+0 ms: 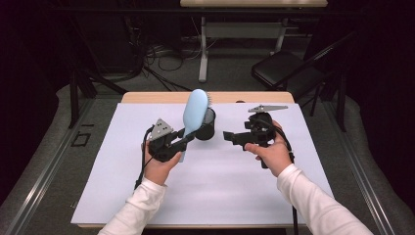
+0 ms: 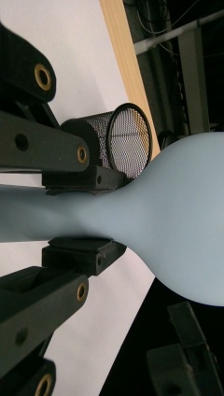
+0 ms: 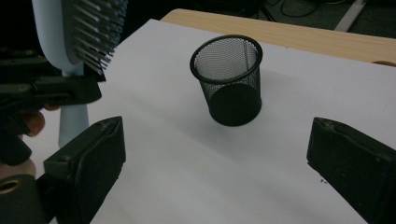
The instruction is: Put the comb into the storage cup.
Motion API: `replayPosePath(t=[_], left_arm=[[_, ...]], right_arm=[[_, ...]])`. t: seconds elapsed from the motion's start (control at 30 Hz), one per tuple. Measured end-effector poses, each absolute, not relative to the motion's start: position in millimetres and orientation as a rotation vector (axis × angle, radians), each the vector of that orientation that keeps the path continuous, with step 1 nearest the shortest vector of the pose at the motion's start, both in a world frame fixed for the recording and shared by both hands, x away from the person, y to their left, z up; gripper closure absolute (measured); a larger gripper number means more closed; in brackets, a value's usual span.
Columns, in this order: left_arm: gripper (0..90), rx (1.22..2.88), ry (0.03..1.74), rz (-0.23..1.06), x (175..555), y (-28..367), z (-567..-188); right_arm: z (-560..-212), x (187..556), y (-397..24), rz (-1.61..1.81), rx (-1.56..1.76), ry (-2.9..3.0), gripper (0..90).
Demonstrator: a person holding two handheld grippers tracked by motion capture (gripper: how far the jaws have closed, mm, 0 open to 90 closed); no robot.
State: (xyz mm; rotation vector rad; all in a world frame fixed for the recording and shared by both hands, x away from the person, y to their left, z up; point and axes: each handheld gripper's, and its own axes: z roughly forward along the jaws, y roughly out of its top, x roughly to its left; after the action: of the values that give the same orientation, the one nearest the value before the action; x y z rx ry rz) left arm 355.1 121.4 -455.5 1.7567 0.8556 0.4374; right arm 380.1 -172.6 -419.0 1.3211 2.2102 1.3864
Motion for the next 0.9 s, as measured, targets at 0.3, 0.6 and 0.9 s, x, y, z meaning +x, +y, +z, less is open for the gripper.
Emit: replayPosePath(t=[0.3, 0.6, 0.9], left_arm=[[69.7, 1.758, 0.856, 0.438, 354.7, 121.3, -457.5], [69.7, 1.763, 0.861, 0.446, 353.6, 121.3, -459.6], [69.7, 1.765, 0.861, 0.448, 354.4, 120.8, -461.4]], right_arm=[[-412.7, 389.3, -164.8, 1.392, 1.315, 2.218, 4.5], [-404.4, 395.1, -162.1, 1.38, 1.328, 2.253, 7.0], [-398.9, 405.5, -164.8, 1.367, 1.393, 2.271, 2.6]])
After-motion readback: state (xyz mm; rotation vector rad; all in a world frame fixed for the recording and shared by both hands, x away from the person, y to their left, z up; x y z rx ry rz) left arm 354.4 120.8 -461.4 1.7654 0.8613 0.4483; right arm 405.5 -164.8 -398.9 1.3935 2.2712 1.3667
